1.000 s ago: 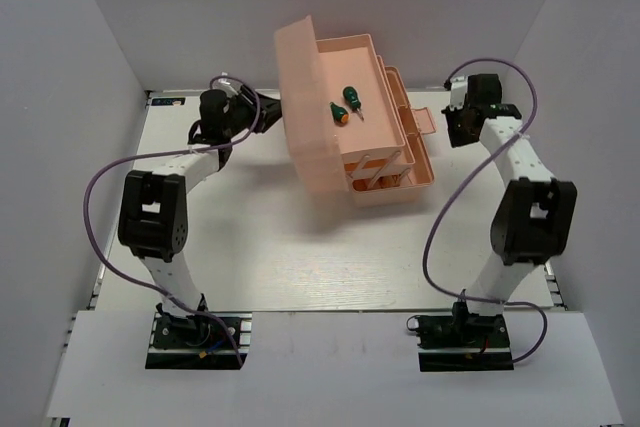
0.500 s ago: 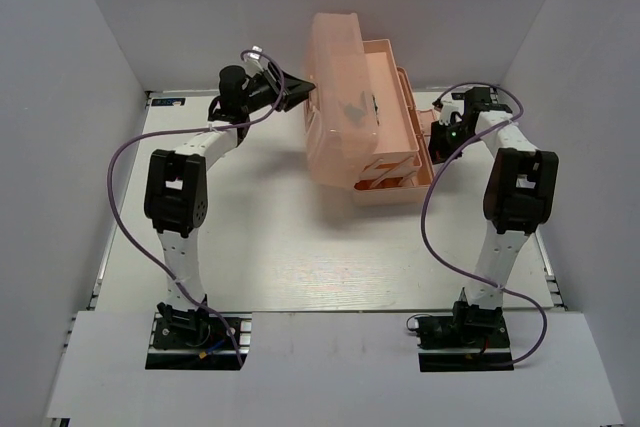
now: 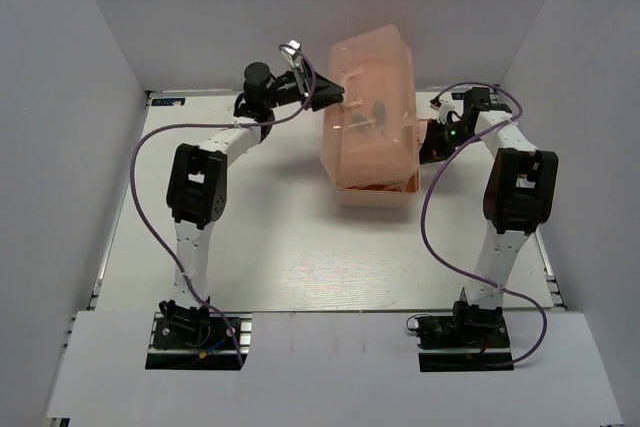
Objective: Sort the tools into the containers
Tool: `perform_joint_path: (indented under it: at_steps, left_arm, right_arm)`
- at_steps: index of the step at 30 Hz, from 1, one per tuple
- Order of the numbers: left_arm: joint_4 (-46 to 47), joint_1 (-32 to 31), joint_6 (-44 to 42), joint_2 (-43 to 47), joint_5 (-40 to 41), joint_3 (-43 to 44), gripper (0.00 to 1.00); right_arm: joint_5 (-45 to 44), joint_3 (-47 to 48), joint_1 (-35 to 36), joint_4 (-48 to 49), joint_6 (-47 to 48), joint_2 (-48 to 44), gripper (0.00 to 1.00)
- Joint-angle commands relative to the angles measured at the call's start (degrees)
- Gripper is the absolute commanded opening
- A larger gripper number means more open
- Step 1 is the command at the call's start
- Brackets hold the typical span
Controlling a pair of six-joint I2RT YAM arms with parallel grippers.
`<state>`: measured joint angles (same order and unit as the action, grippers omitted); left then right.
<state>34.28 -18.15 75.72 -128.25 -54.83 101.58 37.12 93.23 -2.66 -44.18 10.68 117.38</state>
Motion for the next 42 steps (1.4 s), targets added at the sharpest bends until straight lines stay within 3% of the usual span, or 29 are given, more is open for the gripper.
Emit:
perform_joint_path:
  at_steps: [1, 6, 9, 13, 15, 20, 23, 27, 34, 42]
  left_arm:
    - [5.00, -2.06, 3.29, 1.15, -3.89, 0.55, 0.55]
    - [6.41, -0.31, -0.21, 12.21, 1.12, -7.35, 0.55]
    - [-3.66, 1.27, -8.90, 21.17, 2.35, -12.62, 0.55]
    - [-25.89, 2.60, -26.82, 32.95, 13.82, -21.31, 0.57]
    - [-36.45, 3.82, -33.43, 34.81, 17.72, -22.82, 0.57]
    - [-42.98, 2.77, -38.37, 29.65, 20.11, -24.06, 0.57]
    - [-42.19, 1.63, -38.37, 26.48, 19.50, -25.20, 0.57]
    - [-45.43, 0.49, -41.70, 23.84, 19.50, -24.51, 0.57]
    - [-47.47, -1.89, -44.35, 20.06, 14.14, -23.36, 0.57]
    - [-46.93, -4.78, -45.57, 19.00, 10.79, -23.88, 0.57]
  right_arm:
    - [6.48, 1.25, 1.69, -1.34, -1.27, -1.89, 0.00]
    - [-0.11, -0.06, 1.16, -0.38, -1.53, -3.03, 0.00]
    - [-6.06, -0.42, 0.90, 1.46, -2.15, -4.26, 0.00]
    - [-14.88, -1.03, 0.72, 3.57, -0.66, -6.72, 0.00]
    - [-19.01, -1.47, 0.72, 6.37, 0.83, -8.22, 0.00]
    - [-26.93, 5.19, 0.64, 6.65, 2.42, -6.74, 0.00]
    - [-26.67, 17.89, 1.07, 4.73, 2.77, -2.43, 0.00]
    - [-22.80, 27.34, 2.21, 1.91, 1.46, 6.34, 0.00]
    - [-5.79, 27.97, 4.22, 5.24, -1.62, 9.18, 0.00]
    - [-0.30, 26.74, 5.38, 7.53, -2.94, 8.48, 0.00]
